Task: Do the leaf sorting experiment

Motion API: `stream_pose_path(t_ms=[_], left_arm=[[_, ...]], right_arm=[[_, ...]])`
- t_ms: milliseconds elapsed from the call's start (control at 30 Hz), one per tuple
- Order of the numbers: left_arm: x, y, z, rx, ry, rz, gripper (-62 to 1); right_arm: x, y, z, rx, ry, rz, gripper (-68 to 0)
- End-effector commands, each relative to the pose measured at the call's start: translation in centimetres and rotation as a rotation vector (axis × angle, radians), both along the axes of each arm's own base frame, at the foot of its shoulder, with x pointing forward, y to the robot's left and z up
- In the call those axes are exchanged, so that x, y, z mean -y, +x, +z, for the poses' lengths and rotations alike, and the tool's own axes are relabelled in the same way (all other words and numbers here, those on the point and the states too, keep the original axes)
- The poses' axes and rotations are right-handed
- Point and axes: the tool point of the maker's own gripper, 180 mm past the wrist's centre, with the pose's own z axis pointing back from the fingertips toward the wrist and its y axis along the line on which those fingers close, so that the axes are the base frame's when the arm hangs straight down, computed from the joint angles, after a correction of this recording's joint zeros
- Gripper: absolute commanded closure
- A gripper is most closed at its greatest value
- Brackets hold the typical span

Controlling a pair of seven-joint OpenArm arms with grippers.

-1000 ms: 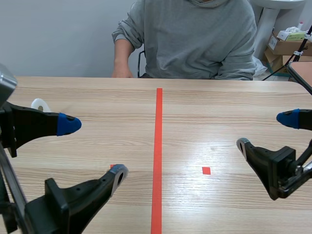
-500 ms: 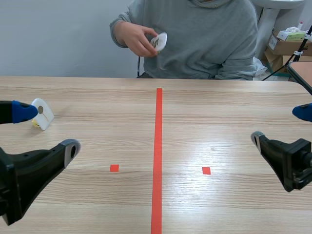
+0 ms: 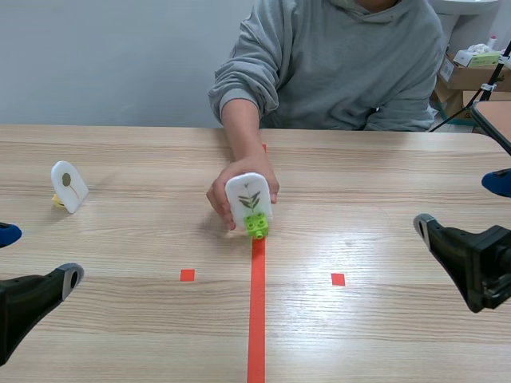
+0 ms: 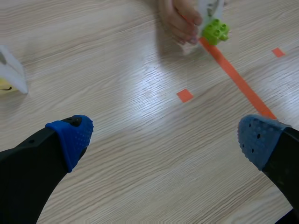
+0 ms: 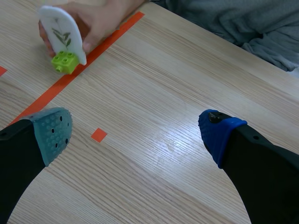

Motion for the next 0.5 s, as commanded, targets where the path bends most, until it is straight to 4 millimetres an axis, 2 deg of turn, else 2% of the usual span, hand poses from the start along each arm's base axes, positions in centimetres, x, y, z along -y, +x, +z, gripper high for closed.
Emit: stream_pose_path(t_ms=[0, 467], left_arm=[[0.76, 0.14, 1.18, 0.034, -0.027, -0.023, -62.3], [1.29, -0.04, 1.36, 0.039, -0.039, -0.056, -62.3]], right_arm=[[0.15, 0.41, 0.77, 0.028, 0.005, -0.003, -55.1], [0.15, 0.41, 0.77, 0.028, 0.005, -0.003, -55.1]])
